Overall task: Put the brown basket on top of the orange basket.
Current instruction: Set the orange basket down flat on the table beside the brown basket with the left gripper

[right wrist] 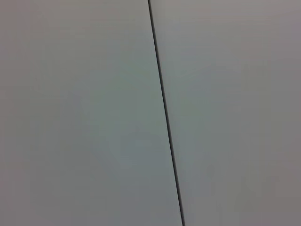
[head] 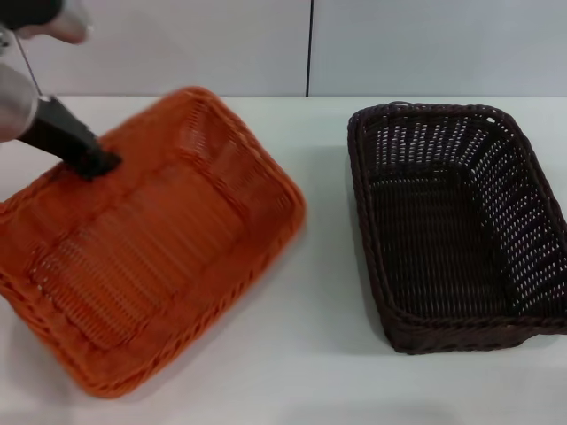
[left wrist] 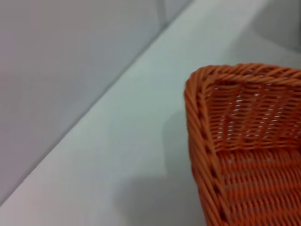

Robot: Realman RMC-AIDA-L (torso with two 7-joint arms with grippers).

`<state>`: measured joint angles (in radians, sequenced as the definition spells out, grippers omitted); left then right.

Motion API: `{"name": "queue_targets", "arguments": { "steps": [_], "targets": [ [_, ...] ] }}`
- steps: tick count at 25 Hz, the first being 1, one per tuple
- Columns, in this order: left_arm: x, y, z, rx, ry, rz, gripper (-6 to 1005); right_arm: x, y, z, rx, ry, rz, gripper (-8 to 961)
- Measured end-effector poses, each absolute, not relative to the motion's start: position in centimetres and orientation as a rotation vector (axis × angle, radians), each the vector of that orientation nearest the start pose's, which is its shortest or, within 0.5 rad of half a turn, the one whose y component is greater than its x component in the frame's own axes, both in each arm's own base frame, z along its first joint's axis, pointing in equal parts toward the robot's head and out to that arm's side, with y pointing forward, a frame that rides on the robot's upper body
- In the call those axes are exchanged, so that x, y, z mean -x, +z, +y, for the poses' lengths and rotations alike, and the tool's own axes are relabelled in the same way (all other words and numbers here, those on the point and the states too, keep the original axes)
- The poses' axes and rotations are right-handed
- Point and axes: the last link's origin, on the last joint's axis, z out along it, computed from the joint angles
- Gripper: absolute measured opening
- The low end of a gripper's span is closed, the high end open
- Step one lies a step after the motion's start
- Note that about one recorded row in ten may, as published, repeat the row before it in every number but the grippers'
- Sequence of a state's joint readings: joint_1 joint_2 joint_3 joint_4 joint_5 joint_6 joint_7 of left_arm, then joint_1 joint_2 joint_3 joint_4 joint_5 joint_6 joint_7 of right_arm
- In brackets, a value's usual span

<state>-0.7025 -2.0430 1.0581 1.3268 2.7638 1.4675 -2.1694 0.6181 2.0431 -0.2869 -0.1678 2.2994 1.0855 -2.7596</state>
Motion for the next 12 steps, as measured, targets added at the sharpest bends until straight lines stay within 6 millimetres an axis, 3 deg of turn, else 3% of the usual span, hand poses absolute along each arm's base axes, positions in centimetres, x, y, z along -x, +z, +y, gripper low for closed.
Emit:
{"name": "queue_targets", "arguments": {
  "steps": [12],
  "targets": [
    [17.5,2.9,40.5,2.680,0.628,-0.349,180,-33.7,8.7,39.3,1.265,0.788,0.576,586]
  ]
}}
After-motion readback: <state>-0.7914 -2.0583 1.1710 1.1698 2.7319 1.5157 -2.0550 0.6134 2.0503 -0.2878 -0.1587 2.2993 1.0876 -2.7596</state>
